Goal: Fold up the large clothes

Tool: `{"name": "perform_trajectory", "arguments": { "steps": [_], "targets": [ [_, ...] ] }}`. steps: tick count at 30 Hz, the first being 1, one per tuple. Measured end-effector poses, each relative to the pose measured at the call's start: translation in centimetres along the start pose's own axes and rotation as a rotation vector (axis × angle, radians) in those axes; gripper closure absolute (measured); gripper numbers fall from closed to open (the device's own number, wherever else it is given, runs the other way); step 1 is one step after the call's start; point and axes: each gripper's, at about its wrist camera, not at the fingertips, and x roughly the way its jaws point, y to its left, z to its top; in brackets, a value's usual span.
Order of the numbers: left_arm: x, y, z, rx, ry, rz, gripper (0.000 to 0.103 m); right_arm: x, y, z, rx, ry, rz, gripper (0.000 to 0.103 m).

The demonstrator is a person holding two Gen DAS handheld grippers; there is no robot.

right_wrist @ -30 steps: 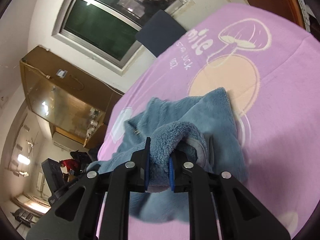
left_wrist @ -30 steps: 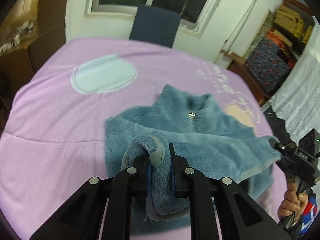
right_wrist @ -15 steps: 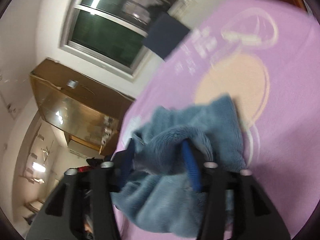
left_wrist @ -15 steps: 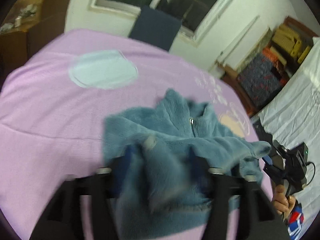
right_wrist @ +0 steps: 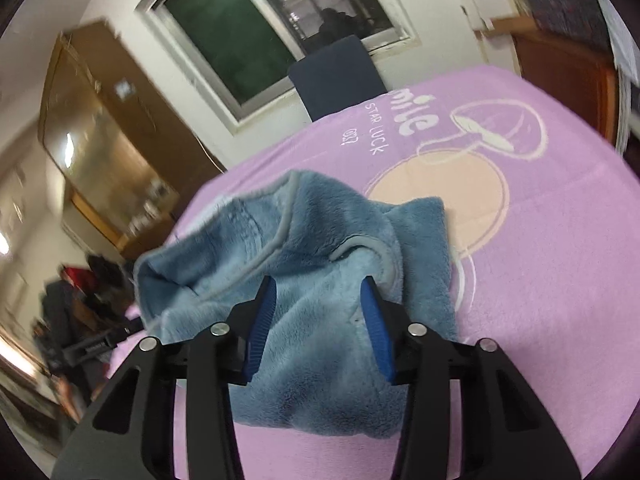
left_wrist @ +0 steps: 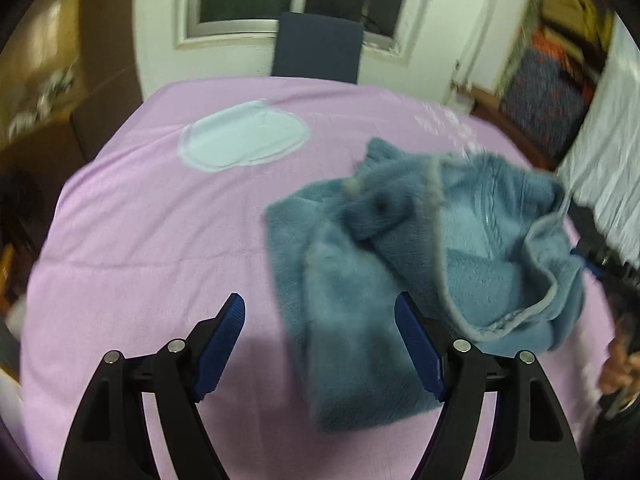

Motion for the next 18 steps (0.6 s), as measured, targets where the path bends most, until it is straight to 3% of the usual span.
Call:
{"name": "perform_trajectory", "arguments": {
  "steps": [2, 3, 5, 7, 9, 10, 16, 18],
  "targets": [
    [1.8, -1.9, 1.2, 0.080, 0.011, 0.049, 0.025, 1.1, 0.2, 0.2, -0.017, 0.023, -0.022, 0.059],
    [3.1, -2.5, 2.0, 0.096, 0.015, 0.113, 0.025, 1.6, 0.1, 0.8, -0.023, 0.026, -0.043, 0.060],
    [5.3, -1.9, 4.0, 0.045, 0.039, 0.186, 0.023, 2.3, -1.4, 2.9, 0.041, -0.014, -0.105, 0.062],
    [6.7, 0.2, 5.6, -0.111, 0.076, 0.129, 0.023, 2.0, -4.4, 5.0, 0.206, -0.065, -0.101, 0.063],
    [6.8, 1.5, 5.8, -0.216, 0.074, 0.072, 0.023, 1.2, -5.6, 5.5, 0.263, -0.086, -0.021, 0.064],
    [6.7, 1.8, 5.5, -0.231, 0.066, 0.062, 0.023, 0.9, -5.5, 5.5, 0.250, -0.089, -0.004, 0.064],
    [7.0, 1.6, 4.4, -0.234, 0.034, 0.059, 0.023, 2.1, -1.1, 2.1, -0.043, -0.002, -0.116, 0.063],
    [7.3, 1.8, 4.2, -0.255, 0.032, 0.045, 0.023, 2.5, 1.2, 1.3, -0.167, -0.013, -0.195, 0.062]
  ]
}}
